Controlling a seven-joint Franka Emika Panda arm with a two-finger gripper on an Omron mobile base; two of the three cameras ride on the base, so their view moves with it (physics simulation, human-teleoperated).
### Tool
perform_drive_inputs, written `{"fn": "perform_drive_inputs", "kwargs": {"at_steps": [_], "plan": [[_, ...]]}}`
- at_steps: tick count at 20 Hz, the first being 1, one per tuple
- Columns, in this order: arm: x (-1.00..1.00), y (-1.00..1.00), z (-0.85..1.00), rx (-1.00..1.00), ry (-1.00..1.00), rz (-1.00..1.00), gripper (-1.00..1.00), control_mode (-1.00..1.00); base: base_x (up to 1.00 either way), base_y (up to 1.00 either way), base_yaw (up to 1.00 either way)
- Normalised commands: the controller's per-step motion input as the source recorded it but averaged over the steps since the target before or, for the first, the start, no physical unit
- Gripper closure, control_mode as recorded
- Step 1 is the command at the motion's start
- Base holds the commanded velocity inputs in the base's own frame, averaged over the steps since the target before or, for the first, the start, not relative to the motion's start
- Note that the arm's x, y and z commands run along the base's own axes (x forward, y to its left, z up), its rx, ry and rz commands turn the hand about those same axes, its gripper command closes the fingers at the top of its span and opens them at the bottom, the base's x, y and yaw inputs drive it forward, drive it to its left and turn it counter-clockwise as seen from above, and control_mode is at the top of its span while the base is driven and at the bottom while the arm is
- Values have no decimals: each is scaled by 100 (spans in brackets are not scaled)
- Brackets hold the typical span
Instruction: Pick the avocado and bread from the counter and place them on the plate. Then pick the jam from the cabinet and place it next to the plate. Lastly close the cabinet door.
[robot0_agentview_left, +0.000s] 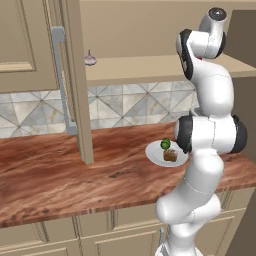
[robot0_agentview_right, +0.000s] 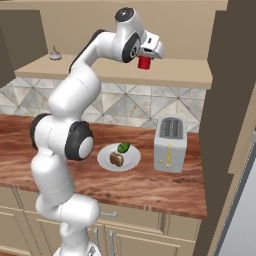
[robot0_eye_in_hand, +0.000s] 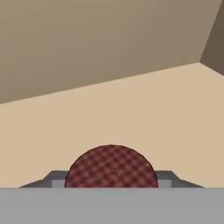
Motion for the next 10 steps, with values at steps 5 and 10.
{"fn": "perform_drive_inputs", "kwargs": {"at_steps": [5,10], "plan": [[-100,0,-1,0,-12,0,100,-100,0,0,0],[-100,30,0,0,-1,-5,100,-100,0,0,0]]}}
